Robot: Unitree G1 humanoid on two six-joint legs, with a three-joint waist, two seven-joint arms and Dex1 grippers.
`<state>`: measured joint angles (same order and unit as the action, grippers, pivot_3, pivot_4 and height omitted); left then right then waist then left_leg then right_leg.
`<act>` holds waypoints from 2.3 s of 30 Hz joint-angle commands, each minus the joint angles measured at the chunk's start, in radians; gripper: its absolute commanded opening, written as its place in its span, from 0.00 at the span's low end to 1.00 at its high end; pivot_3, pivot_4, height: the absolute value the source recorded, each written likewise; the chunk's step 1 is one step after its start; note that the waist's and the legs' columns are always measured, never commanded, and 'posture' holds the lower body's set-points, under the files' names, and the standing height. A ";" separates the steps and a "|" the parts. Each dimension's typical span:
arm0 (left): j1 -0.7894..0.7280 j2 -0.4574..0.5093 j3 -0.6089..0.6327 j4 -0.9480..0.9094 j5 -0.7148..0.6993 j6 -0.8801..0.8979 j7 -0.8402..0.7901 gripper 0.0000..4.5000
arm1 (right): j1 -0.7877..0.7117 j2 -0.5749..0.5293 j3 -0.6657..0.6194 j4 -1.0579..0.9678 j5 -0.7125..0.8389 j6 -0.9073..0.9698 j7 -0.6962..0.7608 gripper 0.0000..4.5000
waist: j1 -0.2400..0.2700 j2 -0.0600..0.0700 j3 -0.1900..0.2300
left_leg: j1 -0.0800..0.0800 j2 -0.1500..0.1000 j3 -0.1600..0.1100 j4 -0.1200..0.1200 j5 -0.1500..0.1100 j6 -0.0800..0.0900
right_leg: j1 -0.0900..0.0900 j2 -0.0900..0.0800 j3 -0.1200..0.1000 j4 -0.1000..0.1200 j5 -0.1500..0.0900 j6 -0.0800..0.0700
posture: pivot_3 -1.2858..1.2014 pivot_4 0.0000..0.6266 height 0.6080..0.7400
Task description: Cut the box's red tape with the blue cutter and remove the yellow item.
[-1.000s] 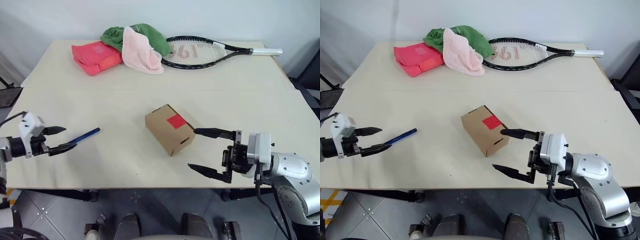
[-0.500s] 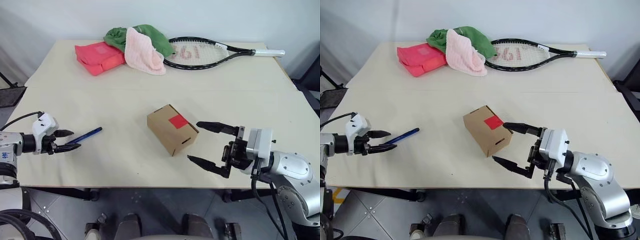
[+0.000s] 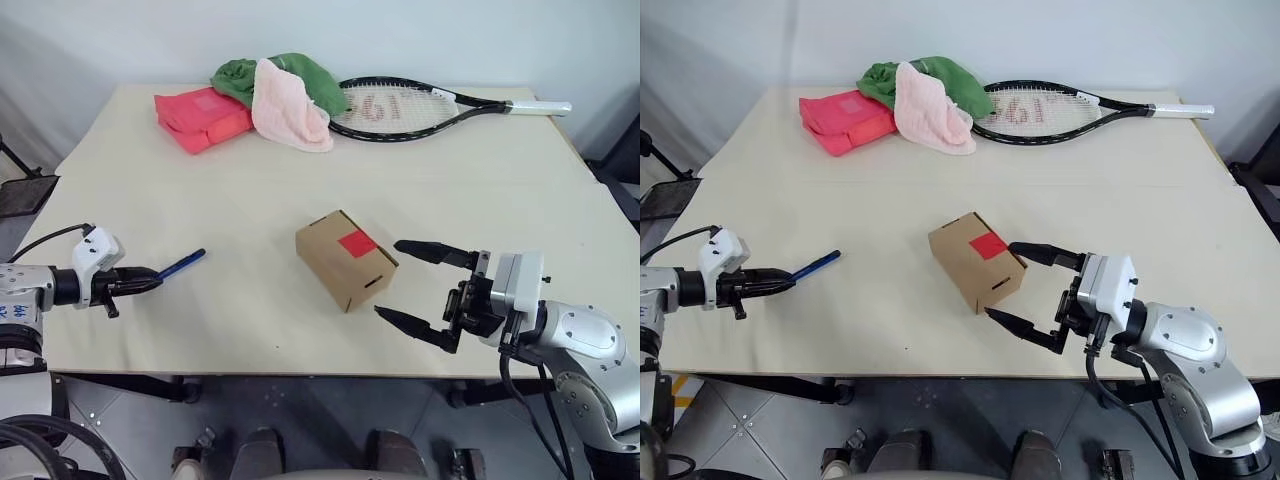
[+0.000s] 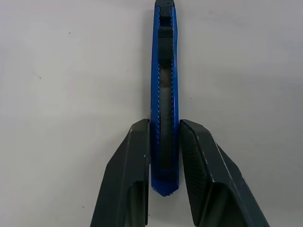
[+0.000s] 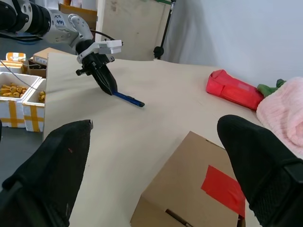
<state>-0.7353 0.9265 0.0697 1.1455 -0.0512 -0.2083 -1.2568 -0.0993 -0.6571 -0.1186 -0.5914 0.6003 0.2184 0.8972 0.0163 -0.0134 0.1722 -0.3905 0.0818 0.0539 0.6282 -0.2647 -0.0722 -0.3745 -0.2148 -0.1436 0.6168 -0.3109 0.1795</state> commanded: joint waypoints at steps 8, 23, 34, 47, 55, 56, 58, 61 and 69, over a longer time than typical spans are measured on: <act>0.040 -0.038 -0.032 -0.006 0.034 0.010 0.007 0.15 | -0.006 -0.006 -0.012 -0.034 0.004 -0.007 -0.013 1.00 | 0.009 0.001 0.000 | 0.001 0.000 0.002 0.000 0.000 0.001 | 0.000 0.000 0.002 0.000 0.000 0.000 | 0.52 0.24 1.00; 0.076 -0.056 0.010 -0.117 -0.040 0.054 -0.062 0.21 | 0.013 -0.007 -0.011 -0.049 0.007 0.002 -0.016 1.00 | 0.010 0.002 -0.001 | 0.001 0.000 0.002 0.000 -0.001 0.001 | 0.000 0.000 0.003 0.000 0.000 0.000 | 0.52 0.24 1.00; 0.215 -0.063 -0.102 -0.868 -0.123 0.303 -0.195 0.31 | 0.138 -0.088 -0.110 -0.081 0.051 0.022 0.029 1.00 | 0.005 -0.004 0.003 | -0.001 0.000 0.002 0.001 -0.001 0.000 | -0.002 0.000 0.003 -0.001 0.000 0.000 | 0.52 0.24 1.00; 0.341 0.015 0.040 -0.884 -0.156 0.350 -0.044 0.64 | 0.163 -0.071 -0.097 -0.119 0.065 0.037 -0.011 1.00 | 0.007 -0.004 0.003 | -0.001 0.001 0.004 0.001 -0.001 0.001 | -0.002 0.001 0.005 -0.005 0.000 0.000 | 0.52 0.24 1.00; 0.363 0.007 0.069 -0.759 -0.179 0.226 -0.072 0.84 | 0.138 -0.060 -0.071 -0.115 0.059 0.039 -0.023 1.00 | 0.010 -0.004 0.003 | -0.001 0.001 0.005 0.001 -0.002 0.001 | -0.002 0.001 0.005 -0.005 0.000 0.000 | 0.52 0.24 1.00; 0.347 0.000 0.057 -0.743 -0.175 0.220 -0.075 0.84 | 0.138 -0.060 -0.069 -0.117 0.059 0.040 -0.024 1.00 | 0.011 -0.004 0.003 | -0.001 0.001 0.005 0.001 -0.002 0.001 | -0.002 0.001 0.005 -0.005 0.000 0.000 | 0.52 0.24 1.00; 0.308 -0.015 0.034 -0.697 -0.155 0.203 -0.070 0.84 | 0.135 -0.060 -0.065 -0.118 0.060 0.041 -0.027 1.00 | 0.011 -0.004 0.003 | -0.001 0.001 0.005 0.001 -0.002 0.001 | -0.002 0.001 0.005 -0.005 0.000 0.000 | 0.52 0.24 1.00; 0.242 -0.033 -0.014 -0.614 -0.117 0.178 -0.076 0.84 | 0.124 -0.061 -0.056 -0.123 0.062 0.046 -0.033 1.00 | 0.009 -0.004 0.003 | -0.001 0.001 0.005 0.001 -0.002 0.001 | -0.002 0.001 0.005 -0.005 0.000 0.000 | 0.52 0.24 1.00; 0.177 -0.040 -0.120 -0.478 -0.029 0.123 -0.117 0.75 | 0.119 -0.064 -0.060 -0.144 0.072 0.060 -0.053 1.00 | 0.008 -0.004 0.003 | 0.000 0.001 0.006 0.001 -0.002 0.001 | -0.002 0.001 0.005 -0.005 0.000 0.000 | 0.52 0.24 1.00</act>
<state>-0.5753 0.8830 -0.0188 0.6435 -0.1147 -0.0869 -1.3550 0.0219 -0.7223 -0.1626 -0.6910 0.6507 0.2838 0.8530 0.0240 -0.0170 0.1752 -0.3907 0.0823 0.0598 0.6289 -0.2664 -0.0712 -0.3765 -0.2142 -0.1384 0.6122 -0.3109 0.1795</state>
